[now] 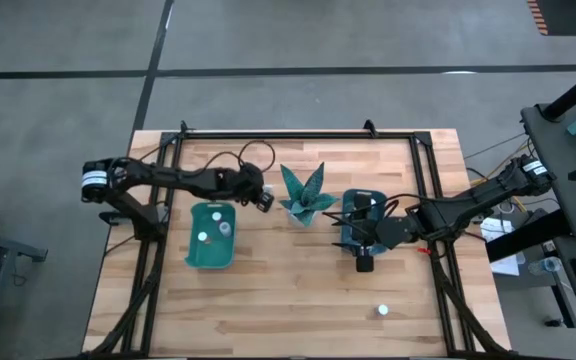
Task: Pick and place medicine bottles into bin by pill shape (circle, oval)
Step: Put the blue tablet bottle into the blue bin
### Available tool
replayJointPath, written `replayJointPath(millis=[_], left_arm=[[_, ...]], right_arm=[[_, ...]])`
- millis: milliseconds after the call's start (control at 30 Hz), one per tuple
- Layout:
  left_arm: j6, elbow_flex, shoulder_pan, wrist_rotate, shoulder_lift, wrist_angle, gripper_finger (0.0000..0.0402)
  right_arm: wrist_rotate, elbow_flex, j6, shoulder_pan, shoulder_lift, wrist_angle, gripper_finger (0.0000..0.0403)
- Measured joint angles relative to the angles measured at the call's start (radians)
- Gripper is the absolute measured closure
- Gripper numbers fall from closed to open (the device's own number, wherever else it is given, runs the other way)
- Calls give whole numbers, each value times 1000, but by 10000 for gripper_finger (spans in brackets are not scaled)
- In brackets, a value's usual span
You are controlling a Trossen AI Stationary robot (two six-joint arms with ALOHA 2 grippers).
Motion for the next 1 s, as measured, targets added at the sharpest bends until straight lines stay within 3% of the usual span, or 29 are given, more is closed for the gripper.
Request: replayJointPath(millis=[167, 400, 800, 1000], left_arm=[[-149, -4, -53, -20, 11, 12, 390], [-167, -6, -55, -47, 25, 114, 385], [-164, 1, -54, -128, 113, 122, 256], [-156, 1, -54, -133, 167, 168, 222]], right_arm=[[0, -1, -11, 0, 0, 12, 184], [0, -1, -10, 0, 0, 13, 184], [0, -1, -14, 0, 0, 11, 184], [0, -1, -14, 0, 0, 13, 184]])
